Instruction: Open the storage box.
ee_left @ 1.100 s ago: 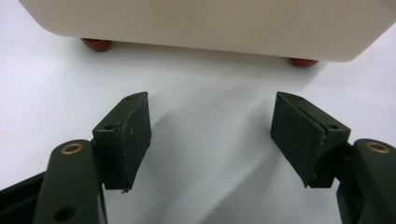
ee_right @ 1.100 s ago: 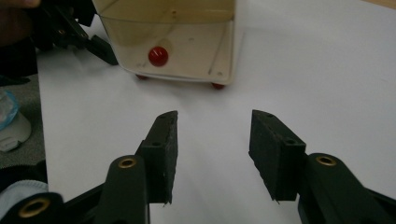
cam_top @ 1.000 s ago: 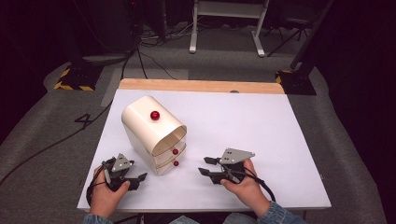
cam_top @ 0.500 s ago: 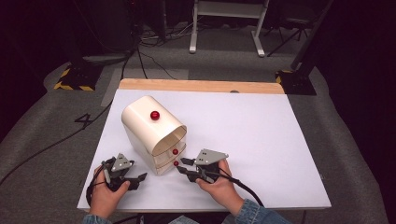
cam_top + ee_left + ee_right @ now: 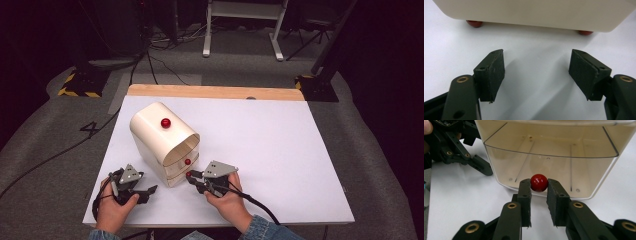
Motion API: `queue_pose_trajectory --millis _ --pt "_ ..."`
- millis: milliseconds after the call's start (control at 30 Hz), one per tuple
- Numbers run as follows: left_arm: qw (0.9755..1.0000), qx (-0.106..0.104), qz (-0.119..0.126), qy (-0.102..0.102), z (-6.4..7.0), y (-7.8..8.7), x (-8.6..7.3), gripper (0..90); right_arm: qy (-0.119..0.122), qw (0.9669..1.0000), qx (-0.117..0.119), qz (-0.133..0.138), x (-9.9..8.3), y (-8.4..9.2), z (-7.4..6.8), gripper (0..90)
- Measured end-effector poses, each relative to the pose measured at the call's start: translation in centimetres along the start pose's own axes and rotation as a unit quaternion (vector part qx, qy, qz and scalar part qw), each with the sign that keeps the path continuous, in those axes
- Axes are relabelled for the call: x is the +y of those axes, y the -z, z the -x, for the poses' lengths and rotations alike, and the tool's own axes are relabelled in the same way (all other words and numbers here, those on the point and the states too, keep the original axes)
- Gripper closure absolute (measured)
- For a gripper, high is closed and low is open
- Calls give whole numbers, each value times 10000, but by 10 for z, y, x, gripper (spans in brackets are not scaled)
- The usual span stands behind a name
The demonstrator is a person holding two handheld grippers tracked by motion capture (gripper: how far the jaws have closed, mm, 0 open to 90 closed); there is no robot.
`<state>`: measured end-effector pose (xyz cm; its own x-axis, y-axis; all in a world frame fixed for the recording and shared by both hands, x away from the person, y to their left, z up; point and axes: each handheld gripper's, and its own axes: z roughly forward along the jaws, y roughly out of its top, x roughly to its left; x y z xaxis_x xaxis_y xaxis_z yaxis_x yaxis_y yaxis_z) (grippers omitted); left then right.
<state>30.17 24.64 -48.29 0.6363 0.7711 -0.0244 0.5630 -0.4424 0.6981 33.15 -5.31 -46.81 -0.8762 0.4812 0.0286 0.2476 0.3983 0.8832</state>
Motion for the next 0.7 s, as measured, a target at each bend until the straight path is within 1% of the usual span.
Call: queue_pose_trajectory --millis 100,133,200,267,333,500,600,700 --pt "10000 -1 2 3 0 0 0 292 32 10000 -23 -28 0 1 2 740" --pt "10000 0 0 2 0 0 0 292 85 9999 -81 -42 0 2 4 741" --pt "10000 -1 1 2 0 0 0 292 86 9999 -99 -42 0 3 6 742" --pt "10000 0 1 3 0 0 0 292 20 9999 -136 -44 -1 5 13 743" --pt "10000 -2 0 4 0 0 0 292 33 9999 -146 -42 -2 7 17 743" --pt "10000 0 1 3 0 0 0 292 107 9998 -127 -49 -2 14 15 744" --pt "10000 -2 1 4 0 0 0 292 106 9999 -99 -29 -3 18 16 744" --pt "10000 -3 -2 4 0 0 0 292 103 9999 -49 -40 -6 31 15 744"
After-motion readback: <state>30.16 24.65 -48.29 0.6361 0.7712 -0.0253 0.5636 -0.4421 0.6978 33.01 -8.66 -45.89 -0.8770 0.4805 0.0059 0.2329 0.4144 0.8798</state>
